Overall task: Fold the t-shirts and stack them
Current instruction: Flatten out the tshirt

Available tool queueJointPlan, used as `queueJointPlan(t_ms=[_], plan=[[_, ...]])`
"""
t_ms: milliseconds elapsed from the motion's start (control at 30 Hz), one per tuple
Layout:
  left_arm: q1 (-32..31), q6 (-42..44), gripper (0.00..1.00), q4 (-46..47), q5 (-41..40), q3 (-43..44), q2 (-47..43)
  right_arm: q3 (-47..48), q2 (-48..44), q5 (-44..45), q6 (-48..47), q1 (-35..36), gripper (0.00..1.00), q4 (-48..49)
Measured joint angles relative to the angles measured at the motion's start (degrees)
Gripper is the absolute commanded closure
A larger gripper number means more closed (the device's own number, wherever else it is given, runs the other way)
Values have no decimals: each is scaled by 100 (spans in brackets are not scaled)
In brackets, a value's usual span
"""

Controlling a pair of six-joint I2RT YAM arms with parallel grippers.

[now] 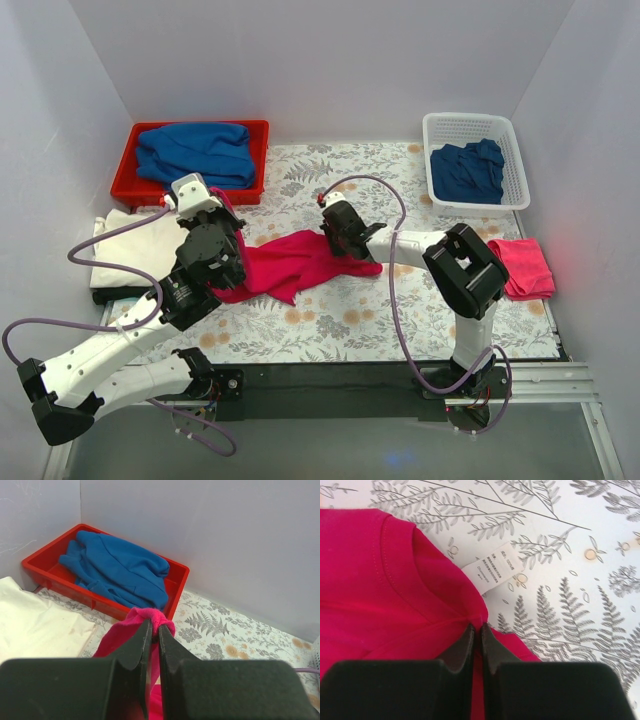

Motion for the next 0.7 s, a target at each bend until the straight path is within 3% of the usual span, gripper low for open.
queueJointPlan(t_ms=[200, 400, 700], plan=[[0, -31, 100, -59, 2, 46, 11, -299, -459, 481, -24, -2, 97, -299], [0, -63, 100, -107, 0, 96, 9, -400, -1718, 1117, -138, -4, 97, -669], [0, -35, 100, -164, -4, 278, 11, -490, -2951, 1596, -251, -15, 92, -876]])
